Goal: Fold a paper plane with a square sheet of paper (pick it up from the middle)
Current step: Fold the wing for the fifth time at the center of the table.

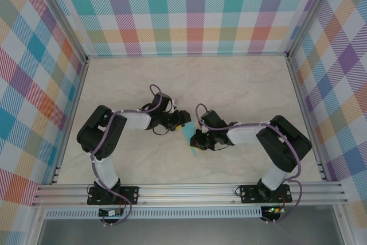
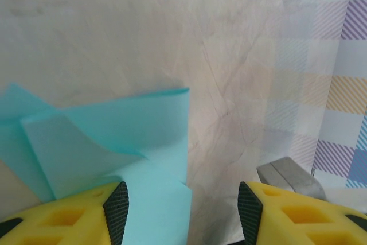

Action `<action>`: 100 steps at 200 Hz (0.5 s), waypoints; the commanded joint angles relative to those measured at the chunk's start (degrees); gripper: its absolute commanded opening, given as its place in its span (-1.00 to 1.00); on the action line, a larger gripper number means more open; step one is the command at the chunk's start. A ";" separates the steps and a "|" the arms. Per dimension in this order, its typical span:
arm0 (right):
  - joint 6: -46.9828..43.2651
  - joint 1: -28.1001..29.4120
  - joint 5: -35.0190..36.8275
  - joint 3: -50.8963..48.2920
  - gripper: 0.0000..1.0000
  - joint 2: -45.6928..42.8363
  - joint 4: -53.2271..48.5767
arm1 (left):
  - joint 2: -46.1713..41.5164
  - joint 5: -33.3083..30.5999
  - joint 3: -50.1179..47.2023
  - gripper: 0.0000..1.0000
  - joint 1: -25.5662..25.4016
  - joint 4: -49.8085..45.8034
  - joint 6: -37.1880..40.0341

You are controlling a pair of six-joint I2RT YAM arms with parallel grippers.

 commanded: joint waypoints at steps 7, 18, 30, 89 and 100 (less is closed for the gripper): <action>-1.66 0.37 2.54 -2.79 -0.79 4.35 -12.63 | 2.51 -4.15 1.76 0.12 3.71 -0.93 3.51; -1.71 0.28 2.41 -2.68 -0.79 4.33 -12.68 | 2.93 -3.80 2.33 0.13 4.26 -1.41 3.92; -1.71 0.26 2.28 -2.66 -0.79 4.26 -12.79 | 3.44 -3.63 2.93 0.13 4.77 -2.30 4.72; -1.98 0.27 1.74 -2.27 -0.79 4.08 -12.89 | 4.19 -1.94 5.66 0.13 8.00 -5.39 6.27; -1.99 0.24 1.62 -2.02 -0.79 4.10 -12.72 | 3.36 -2.02 6.60 0.13 8.46 -6.97 6.72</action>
